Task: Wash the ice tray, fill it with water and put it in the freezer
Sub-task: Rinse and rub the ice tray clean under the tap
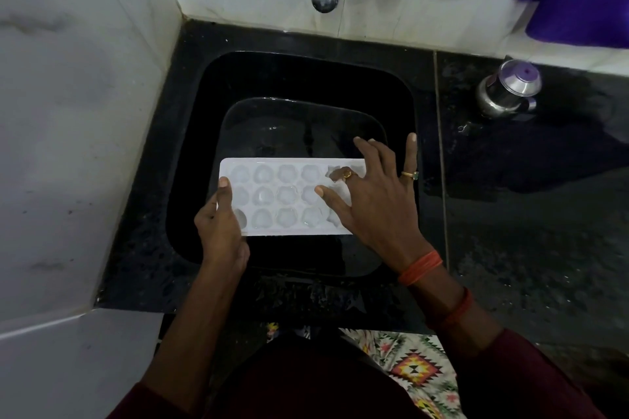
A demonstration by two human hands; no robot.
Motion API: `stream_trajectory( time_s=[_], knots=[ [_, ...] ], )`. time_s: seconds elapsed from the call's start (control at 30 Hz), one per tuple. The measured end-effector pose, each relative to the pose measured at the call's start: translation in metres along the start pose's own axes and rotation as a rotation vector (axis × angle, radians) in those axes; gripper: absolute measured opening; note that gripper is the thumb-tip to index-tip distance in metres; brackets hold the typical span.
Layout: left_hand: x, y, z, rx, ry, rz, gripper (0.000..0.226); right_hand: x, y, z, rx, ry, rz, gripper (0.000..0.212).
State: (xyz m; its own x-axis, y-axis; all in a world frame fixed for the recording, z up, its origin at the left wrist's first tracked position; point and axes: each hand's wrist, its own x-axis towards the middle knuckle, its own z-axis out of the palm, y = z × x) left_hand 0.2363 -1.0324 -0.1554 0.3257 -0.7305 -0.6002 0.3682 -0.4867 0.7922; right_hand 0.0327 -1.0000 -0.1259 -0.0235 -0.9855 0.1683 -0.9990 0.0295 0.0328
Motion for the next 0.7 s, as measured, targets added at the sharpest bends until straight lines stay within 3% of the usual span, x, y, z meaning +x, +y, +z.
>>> stream_trajectory(
  time_s=[0.33, 0.7],
  knots=[
    [0.002, 0.000, 0.002, 0.000, -0.024, 0.006, 0.027, -0.003, -0.004, 0.005, 0.050, -0.034, 0.020, 0.058],
    [0.001, 0.002, 0.002, 0.011, -0.028, 0.018, 0.027, 0.000, -0.013, -0.005, 0.143, 0.092, 0.024, 0.051]
  ],
)
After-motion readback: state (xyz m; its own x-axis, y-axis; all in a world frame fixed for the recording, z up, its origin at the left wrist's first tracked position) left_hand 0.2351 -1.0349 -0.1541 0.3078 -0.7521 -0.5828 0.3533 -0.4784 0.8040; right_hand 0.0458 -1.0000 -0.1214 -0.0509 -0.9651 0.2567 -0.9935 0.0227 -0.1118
